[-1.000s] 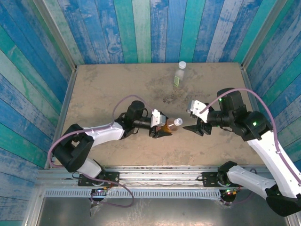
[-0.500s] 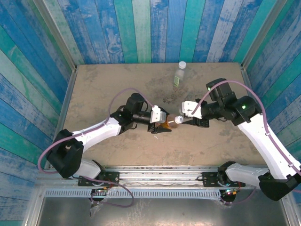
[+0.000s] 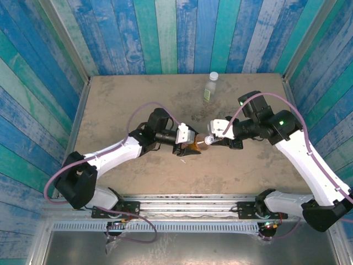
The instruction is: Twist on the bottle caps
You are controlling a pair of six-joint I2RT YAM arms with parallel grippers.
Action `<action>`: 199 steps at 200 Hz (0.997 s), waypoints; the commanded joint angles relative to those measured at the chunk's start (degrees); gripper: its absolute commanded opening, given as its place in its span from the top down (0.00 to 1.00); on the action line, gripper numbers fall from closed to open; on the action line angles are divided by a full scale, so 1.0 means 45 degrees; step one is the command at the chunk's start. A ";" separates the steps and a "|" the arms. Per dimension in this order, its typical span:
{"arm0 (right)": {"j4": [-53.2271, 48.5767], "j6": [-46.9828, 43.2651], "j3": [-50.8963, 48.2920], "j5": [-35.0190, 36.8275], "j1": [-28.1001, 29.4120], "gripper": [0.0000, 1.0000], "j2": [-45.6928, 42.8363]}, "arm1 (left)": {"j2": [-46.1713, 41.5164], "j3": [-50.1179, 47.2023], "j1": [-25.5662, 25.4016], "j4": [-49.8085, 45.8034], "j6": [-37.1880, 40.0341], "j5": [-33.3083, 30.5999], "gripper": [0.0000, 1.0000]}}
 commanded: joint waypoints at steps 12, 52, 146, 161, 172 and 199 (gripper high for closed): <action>-0.0011 -0.0022 0.0225 -0.0372 0.0097 0.68 0.0148 | -0.0361 0.0421 0.0006 -0.0143 0.0145 0.0343 0.36; 0.0055 0.0493 0.0187 -0.0342 0.0101 0.76 0.0121 | -0.0421 0.0326 0.0014 0.0196 -0.0151 -0.0340 0.36; 0.4124 1.2724 -0.1786 0.2296 0.0106 0.88 -0.1126 | -0.1114 -0.0962 -0.0762 0.4251 0.1173 -0.7900 0.37; 0.4082 1.5218 -0.1745 0.3180 0.0094 0.90 -0.0995 | -0.1199 -0.1106 -0.0881 0.4932 0.1306 -0.8973 0.37; 0.4055 1.7305 -0.1802 0.4027 0.0100 0.93 -0.0929 | -0.1196 -0.1121 -0.0904 0.4998 0.1508 -0.9372 0.37; 0.3737 2.0278 -0.1718 0.4415 0.0109 0.93 -0.0673 | -0.0915 -0.0852 -0.0933 0.4451 0.2027 -0.9597 0.37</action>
